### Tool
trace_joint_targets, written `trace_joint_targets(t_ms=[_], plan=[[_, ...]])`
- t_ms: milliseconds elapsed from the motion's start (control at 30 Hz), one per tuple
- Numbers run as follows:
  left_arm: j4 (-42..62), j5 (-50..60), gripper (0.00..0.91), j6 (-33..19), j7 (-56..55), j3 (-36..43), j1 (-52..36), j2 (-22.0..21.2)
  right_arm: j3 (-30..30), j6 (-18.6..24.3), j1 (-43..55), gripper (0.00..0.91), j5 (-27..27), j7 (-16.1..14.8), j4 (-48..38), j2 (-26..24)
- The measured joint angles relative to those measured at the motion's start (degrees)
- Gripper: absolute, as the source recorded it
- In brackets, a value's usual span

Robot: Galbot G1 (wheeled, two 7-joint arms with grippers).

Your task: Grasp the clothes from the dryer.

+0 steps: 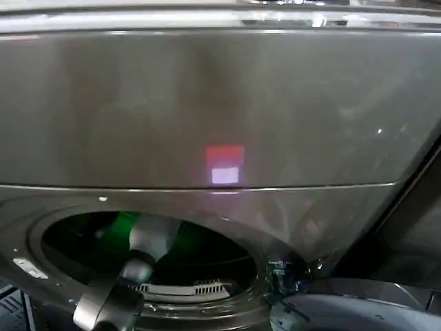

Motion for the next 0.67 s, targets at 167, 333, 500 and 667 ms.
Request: trace_joint_targets(t_ms=[167, 333, 500, 667], plan=[[-0.3, 0.2, 0.000, -0.1, -0.4, -0.2, 0.3, 0.0, 0.2, 0.1, 0.0, 0.907, 0.0, -0.1, 0.1, 0.0], [-0.3, 0.4, 0.000, -0.1, -0.6, -0.2, 0.3, -0.1, 0.6, -0.2, 0.0, 0.907, 0.0, -0.3, 0.2, -0.1], [-0.5, 0.6, 0.000, -0.2, -0.8, -0.3, 0.5, -0.2, 0.9, -0.4, -0.1, 0.907, 0.0, -0.6, 0.2, -0.1], [-0.6, 0.5, 0.000, -0.2, -0.8, -0.3, 0.4, 0.0, 0.9, -0.7, -0.1, 0.907, 0.1, -0.7, 0.4, -0.3]])
